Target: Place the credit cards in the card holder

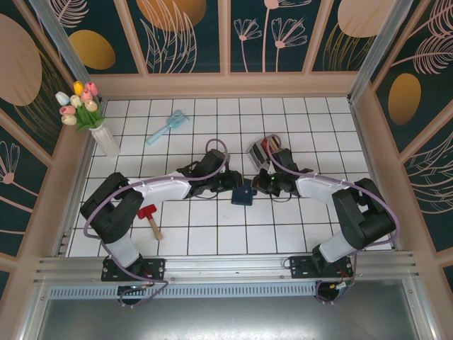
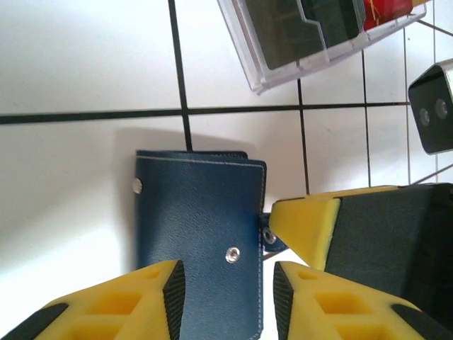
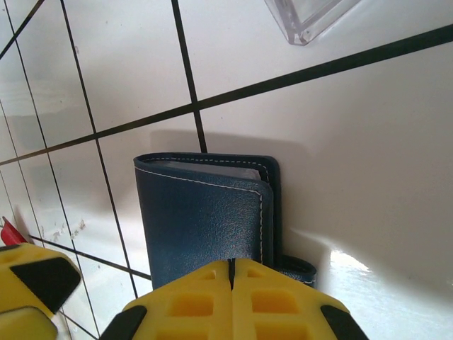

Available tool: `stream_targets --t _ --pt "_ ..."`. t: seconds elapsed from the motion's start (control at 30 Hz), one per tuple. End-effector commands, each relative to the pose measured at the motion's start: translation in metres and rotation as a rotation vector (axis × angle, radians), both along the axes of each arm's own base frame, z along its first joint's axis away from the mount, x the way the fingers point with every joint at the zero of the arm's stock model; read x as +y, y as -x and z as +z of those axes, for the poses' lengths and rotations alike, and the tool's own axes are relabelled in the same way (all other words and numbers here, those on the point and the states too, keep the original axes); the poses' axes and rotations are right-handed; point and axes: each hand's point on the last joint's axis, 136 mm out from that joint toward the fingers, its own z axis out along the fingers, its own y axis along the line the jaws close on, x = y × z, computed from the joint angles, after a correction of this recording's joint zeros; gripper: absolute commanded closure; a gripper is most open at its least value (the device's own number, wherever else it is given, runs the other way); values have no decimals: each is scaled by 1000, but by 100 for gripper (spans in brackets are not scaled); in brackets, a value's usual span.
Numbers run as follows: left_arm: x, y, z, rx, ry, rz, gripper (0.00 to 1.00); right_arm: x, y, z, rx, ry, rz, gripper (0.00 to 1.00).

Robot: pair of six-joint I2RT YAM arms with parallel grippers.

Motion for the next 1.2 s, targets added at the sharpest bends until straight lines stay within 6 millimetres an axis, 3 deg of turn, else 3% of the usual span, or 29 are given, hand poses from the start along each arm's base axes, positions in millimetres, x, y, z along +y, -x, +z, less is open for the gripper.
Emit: stream_targets --t 0.0,0.3,0.6,0.83,0.97,1.07,1.17 --pt "10 5 -29 39 -100 -31 58 4 1 8 -9 -15 27 100" --pt "-5 11 -50 97 -99 -113 55 13 3 14 -4 -43 46 100" --pt "1 14 -66 135 -151 -106 64 0 8 12 26 90 59 82" --pt "1 16 -69 142 -153 -113 66 -3 12 15 27 117 62 81" --pt "1 16 -70 146 -152 -114 66 -5 11 19 16 135 61 85" --pt "0 16 -70 145 -148 -116 66 -8 11 17 18 158 56 96" --pt "-2 16 -69 146 -143 -120 66 -9 10 19 11 168 56 100"
